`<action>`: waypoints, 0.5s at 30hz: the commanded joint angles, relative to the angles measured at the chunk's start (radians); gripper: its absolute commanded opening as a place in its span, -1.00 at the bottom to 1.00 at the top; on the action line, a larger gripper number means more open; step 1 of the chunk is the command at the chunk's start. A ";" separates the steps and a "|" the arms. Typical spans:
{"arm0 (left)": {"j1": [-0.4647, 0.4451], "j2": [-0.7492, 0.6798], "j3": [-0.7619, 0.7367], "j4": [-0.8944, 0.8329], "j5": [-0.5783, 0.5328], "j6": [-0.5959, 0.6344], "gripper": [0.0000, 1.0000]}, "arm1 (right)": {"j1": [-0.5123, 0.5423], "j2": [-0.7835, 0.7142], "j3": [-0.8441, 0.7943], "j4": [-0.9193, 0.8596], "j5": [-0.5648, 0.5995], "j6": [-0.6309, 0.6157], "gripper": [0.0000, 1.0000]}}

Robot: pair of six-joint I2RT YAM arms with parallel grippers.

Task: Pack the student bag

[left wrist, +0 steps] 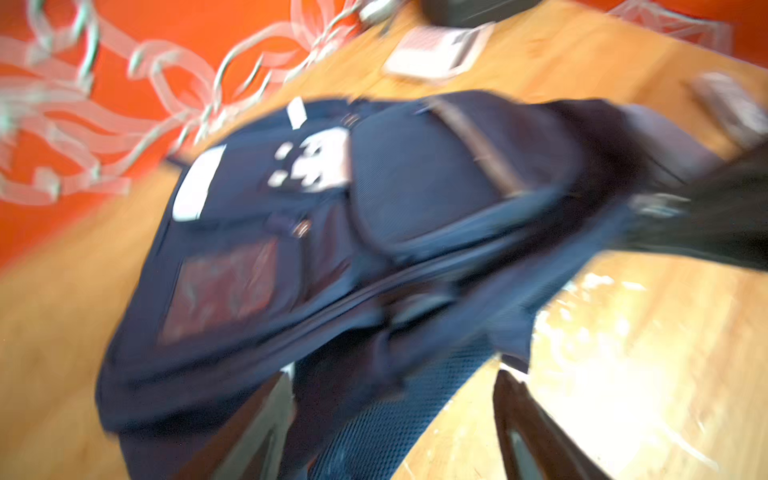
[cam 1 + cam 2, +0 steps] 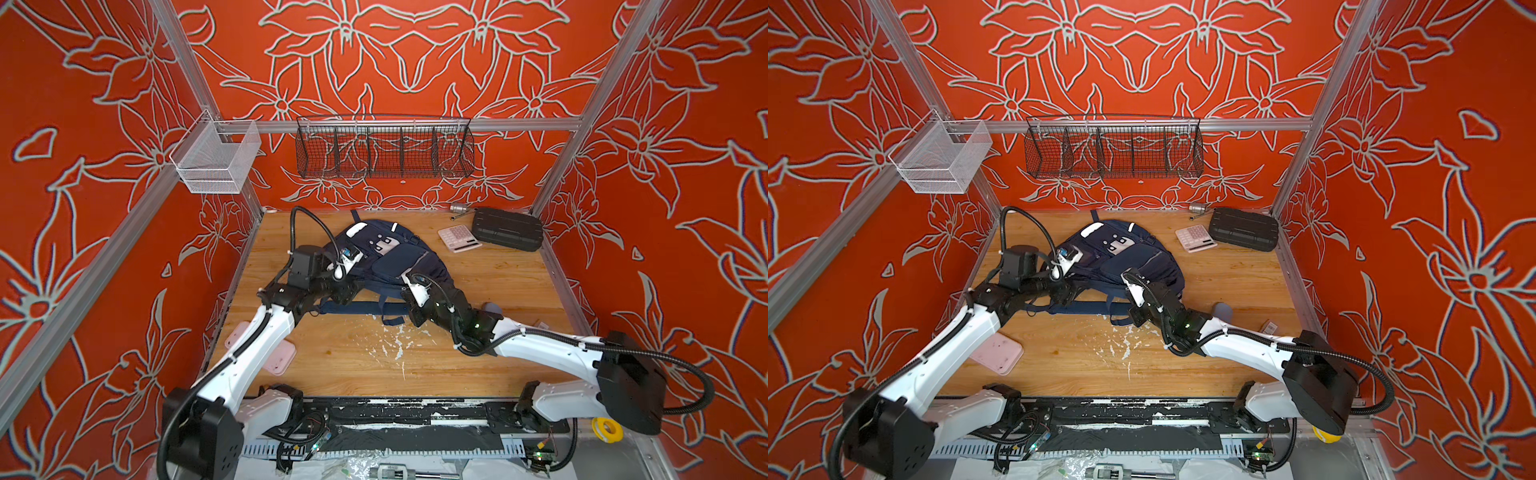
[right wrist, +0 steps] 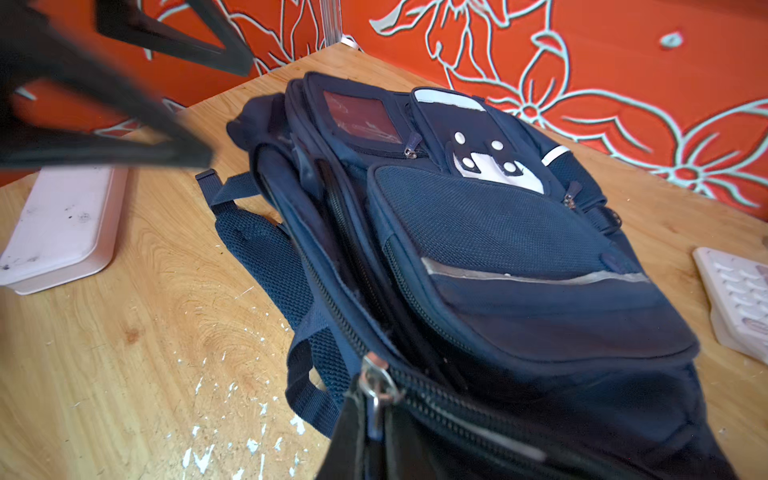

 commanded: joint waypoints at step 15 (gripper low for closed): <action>-0.180 0.232 0.091 0.111 0.104 0.205 0.25 | 0.007 -0.048 0.011 0.116 -0.010 0.079 -1.00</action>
